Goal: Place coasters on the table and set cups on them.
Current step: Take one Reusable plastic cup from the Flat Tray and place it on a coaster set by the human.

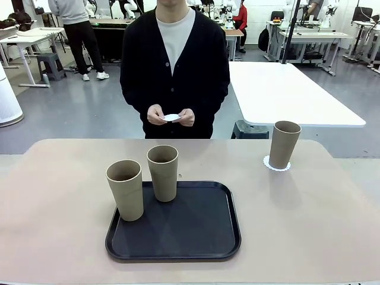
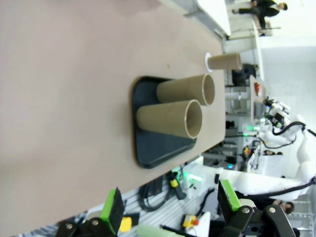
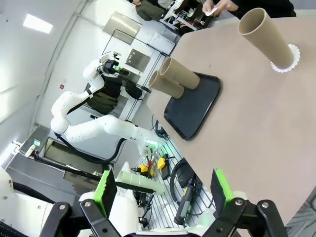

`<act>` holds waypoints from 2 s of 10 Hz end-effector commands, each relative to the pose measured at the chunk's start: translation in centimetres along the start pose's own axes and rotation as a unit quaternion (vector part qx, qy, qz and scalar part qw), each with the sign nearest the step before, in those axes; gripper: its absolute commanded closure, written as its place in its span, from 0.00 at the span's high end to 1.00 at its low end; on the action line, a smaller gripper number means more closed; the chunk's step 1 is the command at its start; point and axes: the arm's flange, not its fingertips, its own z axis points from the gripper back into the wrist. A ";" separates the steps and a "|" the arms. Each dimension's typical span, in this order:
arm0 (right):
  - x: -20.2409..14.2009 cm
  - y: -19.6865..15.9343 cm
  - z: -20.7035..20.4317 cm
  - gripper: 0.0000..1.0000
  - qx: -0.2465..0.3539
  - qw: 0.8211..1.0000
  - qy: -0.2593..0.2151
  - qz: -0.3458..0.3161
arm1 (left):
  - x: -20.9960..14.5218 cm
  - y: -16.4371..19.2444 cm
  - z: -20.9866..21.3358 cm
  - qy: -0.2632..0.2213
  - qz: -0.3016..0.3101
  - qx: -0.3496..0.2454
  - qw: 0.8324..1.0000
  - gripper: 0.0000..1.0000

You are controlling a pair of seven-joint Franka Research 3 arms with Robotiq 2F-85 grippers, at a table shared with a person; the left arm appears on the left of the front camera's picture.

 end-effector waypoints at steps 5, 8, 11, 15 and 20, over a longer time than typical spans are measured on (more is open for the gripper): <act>0.3 -0.5 0.3 1.00 -0.018 0.999 -0.007 -0.027 | 0.0 0.0 0.0 -0.003 0.001 -0.004 1.000 1.00; 0.3 -0.5 0.3 1.00 -0.018 0.999 -0.007 -0.027 | 0.0 0.0 0.0 -0.003 0.001 -0.004 1.000 1.00; 0.3 -0.5 0.3 1.00 -0.018 0.999 -0.007 -0.027 | 0.0 0.0 0.0 -0.003 0.001 -0.004 1.000 1.00; 0.3 -0.5 0.3 1.00 -0.018 0.999 -0.007 -0.027 | 0.0 0.0 0.0 -0.003 0.001 -0.004 1.000 1.00; 0.3 -0.5 0.3 1.00 -0.018 0.999 -0.007 -0.027 | 0.0 0.0 0.0 -0.003 0.001 -0.004 1.000 1.00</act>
